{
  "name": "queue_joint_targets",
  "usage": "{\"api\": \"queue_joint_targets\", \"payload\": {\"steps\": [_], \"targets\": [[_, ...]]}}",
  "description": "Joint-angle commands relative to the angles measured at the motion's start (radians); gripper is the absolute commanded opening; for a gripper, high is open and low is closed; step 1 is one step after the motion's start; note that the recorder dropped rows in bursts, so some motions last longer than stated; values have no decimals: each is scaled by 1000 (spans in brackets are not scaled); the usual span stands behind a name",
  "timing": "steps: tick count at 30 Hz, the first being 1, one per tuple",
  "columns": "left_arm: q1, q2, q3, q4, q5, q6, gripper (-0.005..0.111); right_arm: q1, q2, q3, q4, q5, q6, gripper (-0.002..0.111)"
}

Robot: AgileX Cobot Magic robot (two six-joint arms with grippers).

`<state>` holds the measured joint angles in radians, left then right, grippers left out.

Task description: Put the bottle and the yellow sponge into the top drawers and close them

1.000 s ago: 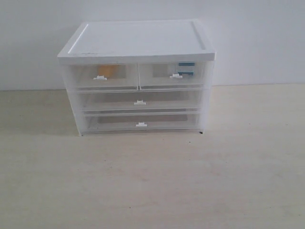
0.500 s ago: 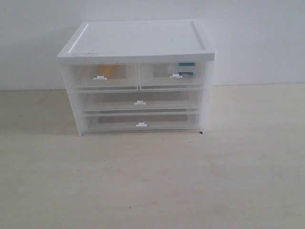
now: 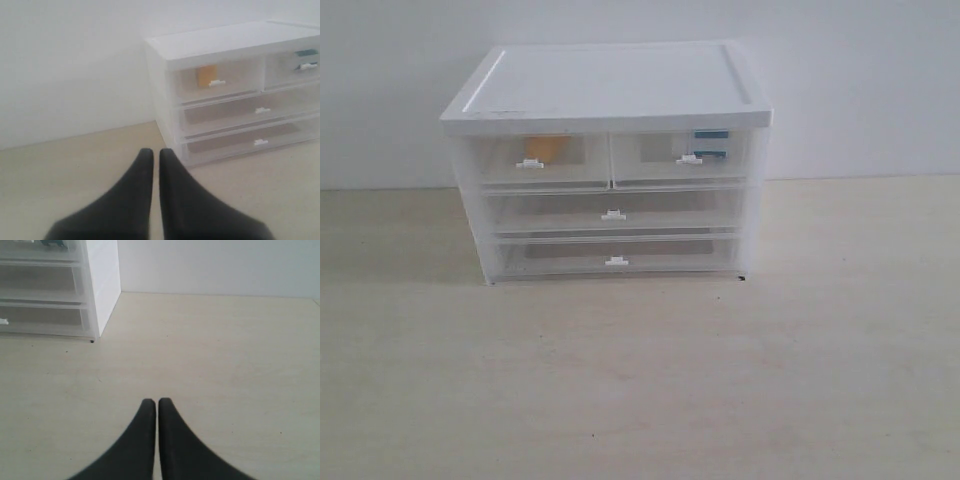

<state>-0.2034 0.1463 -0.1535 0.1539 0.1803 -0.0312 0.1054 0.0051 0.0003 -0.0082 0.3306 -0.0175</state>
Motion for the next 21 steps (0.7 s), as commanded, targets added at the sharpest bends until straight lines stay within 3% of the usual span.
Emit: {"api": "queue_joint_targets", "payload": {"steps": [1,9,21], "targets": [[50,-71,59,-89,-8,56,4,-3,-5,0,-2,-9,-3,0],[126,-146,153,-113,-12,47,4,-3,-5,0,-2,-9,-3,0],[183,-146,153,-127,53,47,4,-3,-5,0,-2,-9,-3,0]]}}
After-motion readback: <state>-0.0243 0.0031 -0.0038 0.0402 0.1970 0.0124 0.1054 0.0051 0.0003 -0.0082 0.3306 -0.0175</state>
